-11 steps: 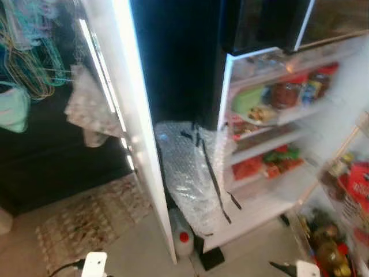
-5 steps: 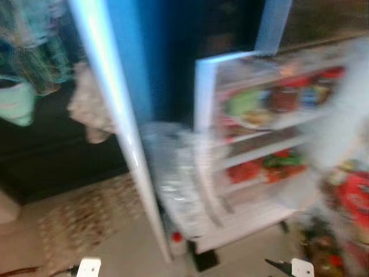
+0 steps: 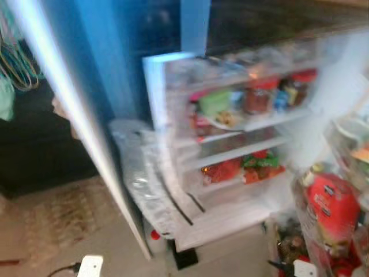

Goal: Restocking fridge

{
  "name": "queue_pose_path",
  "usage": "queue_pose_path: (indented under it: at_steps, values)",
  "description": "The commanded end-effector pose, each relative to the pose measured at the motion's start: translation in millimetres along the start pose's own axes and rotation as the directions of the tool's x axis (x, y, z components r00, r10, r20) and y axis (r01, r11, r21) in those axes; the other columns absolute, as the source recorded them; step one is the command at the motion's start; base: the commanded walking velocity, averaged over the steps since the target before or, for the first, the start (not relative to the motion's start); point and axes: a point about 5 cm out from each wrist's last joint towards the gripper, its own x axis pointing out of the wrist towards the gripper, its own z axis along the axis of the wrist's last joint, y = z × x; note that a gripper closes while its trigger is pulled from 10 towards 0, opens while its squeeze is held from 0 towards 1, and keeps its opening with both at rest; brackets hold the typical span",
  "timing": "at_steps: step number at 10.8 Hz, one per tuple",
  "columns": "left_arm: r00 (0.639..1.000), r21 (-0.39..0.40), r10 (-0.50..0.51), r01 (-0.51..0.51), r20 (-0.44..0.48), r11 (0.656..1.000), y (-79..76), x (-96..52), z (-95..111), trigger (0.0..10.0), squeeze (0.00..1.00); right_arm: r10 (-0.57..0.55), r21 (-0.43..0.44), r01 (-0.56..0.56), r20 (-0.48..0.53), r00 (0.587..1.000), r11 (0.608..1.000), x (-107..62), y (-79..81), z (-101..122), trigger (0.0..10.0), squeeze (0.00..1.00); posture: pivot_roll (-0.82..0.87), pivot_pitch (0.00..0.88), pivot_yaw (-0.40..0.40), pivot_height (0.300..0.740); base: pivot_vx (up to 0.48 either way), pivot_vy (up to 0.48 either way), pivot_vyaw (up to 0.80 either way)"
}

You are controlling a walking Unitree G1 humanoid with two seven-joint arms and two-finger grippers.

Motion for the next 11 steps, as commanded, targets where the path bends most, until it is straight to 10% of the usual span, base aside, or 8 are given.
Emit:
queue_pose_path:
  at_steps: [1,11]
  values:
    - [1.000,-0.001,0.018,-0.018,-0.016,1.000,5.0,-1.0,-3.8,10.0,0.00,0.013,-0.007,-0.013,0.003,1.000,1.000,0.9,4.8,2.6,10.0,0.00,-0.04,0.000,0.038,0.740,0.000,0.000,0.00]
    - [0.998,-0.017,0.027,-0.028,-0.059,0.999,10.4,-5.2,-20.1,10.0,0.00,-0.048,-0.025,0.048,0.019,0.999,0.999,0.9,1.2,4.6,10.0,0.00,-0.04,0.000,0.038,0.740,0.000,0.000,0.00]
